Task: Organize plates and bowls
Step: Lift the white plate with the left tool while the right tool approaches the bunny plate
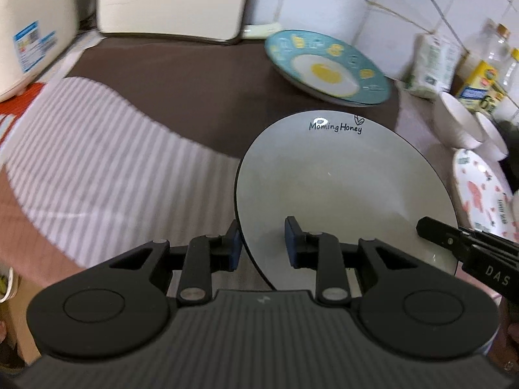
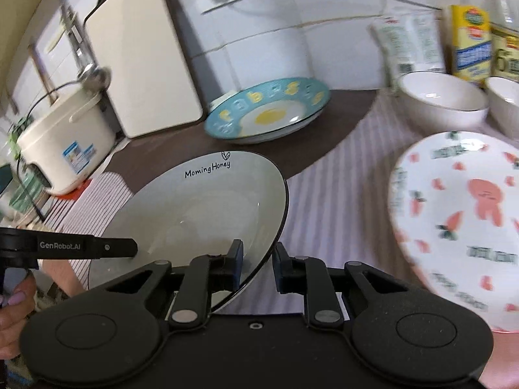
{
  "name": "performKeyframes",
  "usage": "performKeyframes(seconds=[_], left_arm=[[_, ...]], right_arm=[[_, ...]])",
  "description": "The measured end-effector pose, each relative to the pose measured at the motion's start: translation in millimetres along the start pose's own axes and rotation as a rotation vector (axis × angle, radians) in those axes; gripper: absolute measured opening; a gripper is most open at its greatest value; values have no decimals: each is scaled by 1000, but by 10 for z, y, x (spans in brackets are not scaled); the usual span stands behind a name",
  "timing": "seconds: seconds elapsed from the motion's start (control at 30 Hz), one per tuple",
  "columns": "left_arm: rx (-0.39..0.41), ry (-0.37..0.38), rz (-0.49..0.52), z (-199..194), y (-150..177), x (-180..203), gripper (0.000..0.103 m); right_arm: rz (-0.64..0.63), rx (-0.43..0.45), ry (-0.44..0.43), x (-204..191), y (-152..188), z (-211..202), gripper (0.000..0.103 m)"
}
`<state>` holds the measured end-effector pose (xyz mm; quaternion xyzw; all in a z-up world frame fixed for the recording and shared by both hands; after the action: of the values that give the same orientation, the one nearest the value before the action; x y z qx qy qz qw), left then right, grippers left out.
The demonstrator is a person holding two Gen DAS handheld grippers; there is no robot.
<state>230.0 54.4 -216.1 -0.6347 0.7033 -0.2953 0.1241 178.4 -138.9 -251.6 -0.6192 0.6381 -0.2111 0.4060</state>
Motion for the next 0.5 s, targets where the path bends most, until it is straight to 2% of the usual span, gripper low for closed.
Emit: performKeyframes(seconds=[0.23, 0.5], left_arm=[[-17, 69, 52, 211, -98, 326, 25], [-21, 74, 106, 389, -230, 421, 25]], right_arm=[[20, 33, 77, 270, -76, -110, 24], [27, 35, 94, 396, -117, -3, 24]])
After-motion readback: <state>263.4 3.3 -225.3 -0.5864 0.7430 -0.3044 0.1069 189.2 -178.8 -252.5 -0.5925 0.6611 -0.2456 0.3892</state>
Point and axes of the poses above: each gripper's, at about its wrist camera, not at the fingertips, and z roughly the way its jaws point, x to its right, y to its underside, the point moved 6 cm from there along z, roughly the way its jaws point, and after that the axes turned 2 degrees about z, right-handed, at the moved point
